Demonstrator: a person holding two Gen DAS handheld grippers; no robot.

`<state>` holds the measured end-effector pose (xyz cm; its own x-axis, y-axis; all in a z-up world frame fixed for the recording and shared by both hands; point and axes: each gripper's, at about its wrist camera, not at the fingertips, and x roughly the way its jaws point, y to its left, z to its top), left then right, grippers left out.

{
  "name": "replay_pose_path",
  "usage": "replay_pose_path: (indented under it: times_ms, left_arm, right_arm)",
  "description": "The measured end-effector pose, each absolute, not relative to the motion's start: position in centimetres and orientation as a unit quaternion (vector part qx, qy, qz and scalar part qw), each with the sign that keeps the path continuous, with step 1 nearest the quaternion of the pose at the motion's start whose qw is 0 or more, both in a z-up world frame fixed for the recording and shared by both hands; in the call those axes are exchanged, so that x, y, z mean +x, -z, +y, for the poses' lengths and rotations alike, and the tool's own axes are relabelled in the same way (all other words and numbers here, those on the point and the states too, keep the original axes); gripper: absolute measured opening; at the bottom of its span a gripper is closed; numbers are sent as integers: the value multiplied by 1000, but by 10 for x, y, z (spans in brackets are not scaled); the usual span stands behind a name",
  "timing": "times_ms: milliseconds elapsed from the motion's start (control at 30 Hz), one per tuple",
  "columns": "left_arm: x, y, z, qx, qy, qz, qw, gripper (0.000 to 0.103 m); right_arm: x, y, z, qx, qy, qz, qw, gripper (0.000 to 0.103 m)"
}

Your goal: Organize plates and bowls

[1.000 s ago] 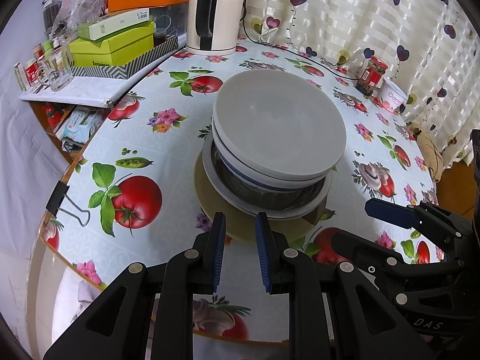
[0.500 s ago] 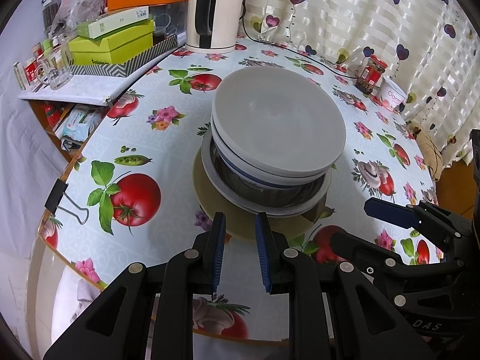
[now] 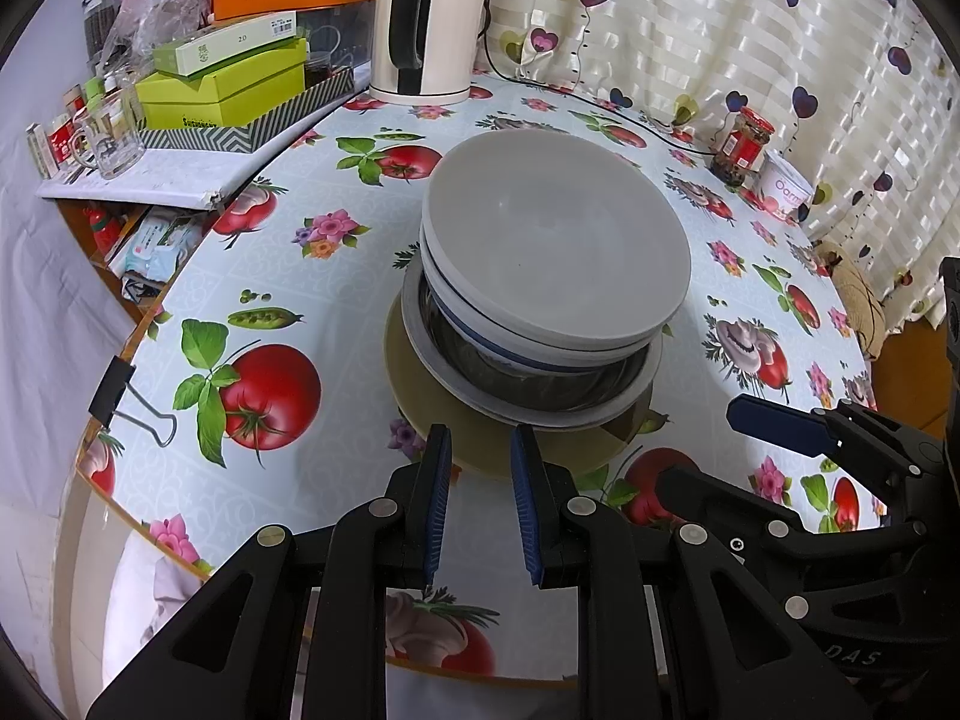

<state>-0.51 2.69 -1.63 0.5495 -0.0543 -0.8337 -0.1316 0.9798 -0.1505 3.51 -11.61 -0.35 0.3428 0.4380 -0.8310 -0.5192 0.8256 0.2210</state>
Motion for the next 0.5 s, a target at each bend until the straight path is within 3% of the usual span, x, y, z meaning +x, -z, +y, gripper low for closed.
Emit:
replay_pose_path:
  times_ms: [500]
  left_arm:
    - [-4, 16, 27, -98, -22, 475, 874, 21]
  right_arm:
    - [35, 3, -115, -41, -293, 493, 818, 67]
